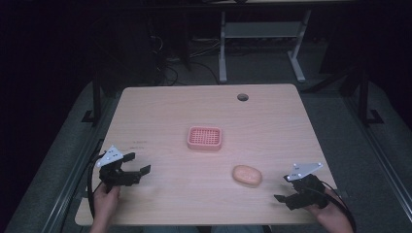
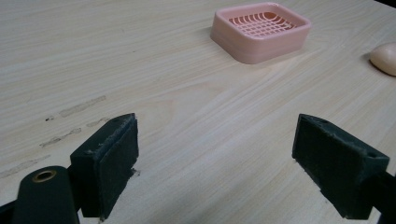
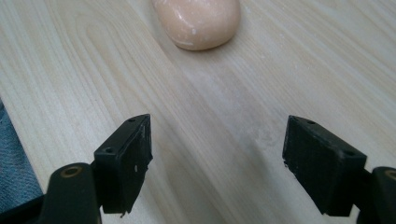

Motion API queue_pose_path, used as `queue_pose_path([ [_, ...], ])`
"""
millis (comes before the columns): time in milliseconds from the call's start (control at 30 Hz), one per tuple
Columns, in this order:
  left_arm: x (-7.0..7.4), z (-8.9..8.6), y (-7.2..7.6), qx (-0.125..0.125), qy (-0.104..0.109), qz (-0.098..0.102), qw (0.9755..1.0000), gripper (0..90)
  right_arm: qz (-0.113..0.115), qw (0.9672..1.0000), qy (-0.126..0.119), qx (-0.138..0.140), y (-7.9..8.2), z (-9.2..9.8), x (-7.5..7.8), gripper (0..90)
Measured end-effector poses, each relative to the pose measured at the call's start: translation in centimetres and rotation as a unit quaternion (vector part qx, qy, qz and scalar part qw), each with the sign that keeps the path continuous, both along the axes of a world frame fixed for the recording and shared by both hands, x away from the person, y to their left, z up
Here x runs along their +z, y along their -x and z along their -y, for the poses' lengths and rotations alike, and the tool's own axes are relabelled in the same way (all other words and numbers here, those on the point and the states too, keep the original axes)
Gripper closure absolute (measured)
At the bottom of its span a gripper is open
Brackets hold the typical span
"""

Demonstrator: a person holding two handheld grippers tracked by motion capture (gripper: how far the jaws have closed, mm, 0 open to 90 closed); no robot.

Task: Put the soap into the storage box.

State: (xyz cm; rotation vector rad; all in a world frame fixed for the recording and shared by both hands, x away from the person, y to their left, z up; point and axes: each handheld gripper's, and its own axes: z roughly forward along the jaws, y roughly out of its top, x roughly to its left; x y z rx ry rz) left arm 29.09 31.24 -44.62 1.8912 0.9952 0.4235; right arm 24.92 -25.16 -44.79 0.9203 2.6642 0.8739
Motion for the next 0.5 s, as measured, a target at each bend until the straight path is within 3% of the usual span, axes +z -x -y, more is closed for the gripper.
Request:
queue_pose_path([
  [500, 0.1, -0.1, 0.0, 0.002, -0.003, -0.001, 1.0, 14.2, -0.005, 0.9993, 0.024, 0.027, -1.2, -1.5, 1.7, 23.5],
])
